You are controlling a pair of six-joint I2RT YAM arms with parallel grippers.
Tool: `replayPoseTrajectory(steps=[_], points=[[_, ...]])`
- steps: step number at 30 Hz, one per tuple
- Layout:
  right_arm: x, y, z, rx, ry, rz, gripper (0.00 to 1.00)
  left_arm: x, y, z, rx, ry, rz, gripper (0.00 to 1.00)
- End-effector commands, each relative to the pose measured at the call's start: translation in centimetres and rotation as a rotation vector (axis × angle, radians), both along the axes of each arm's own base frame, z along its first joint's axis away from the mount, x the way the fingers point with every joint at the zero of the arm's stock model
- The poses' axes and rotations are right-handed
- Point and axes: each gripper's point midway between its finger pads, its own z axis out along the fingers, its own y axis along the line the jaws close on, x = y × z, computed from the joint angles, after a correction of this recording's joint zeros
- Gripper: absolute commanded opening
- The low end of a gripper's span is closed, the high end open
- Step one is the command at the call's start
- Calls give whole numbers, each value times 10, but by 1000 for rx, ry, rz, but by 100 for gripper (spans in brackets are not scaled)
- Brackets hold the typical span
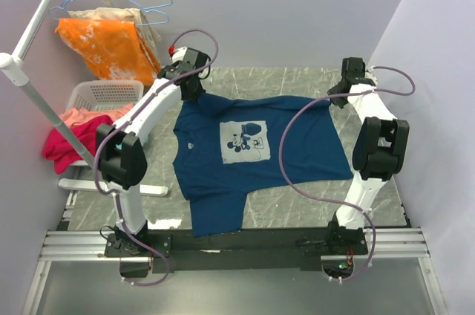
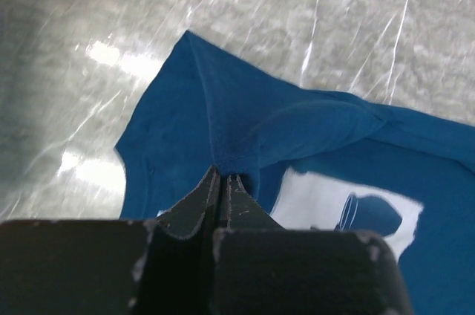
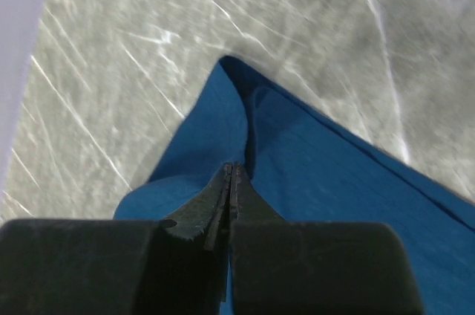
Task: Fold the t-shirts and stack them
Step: Fold the tshirt
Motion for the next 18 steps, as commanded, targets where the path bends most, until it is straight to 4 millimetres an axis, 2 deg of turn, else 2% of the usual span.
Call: replayPoseTrajectory(steps=[1,2,3,5,7,12,18], points=[[-12,-6,44,-27,-94,-24,0,-20,7,33,-30,-79,47,1],[-17,-6,41,-26,-86,-23,0,-25,8,40,-40,-94,49,1],[-20,-6,43,-28,-90,-22,0,-31,8,34,-34,-80,47,1],[-26,-5,37,-28,-74,-21,0,-39,8,38,-46,-88,51,1],[-31,-4,37,-27,-76,-19,0,-48,8,28,-40,-66,52,1],[-47,-2,19,-21,-33,-15,0,-65,6,6,-38,-16,51,1],[-63,1,0,-11,28,-19,0,-77,6,-4,-29,13,62,1]])
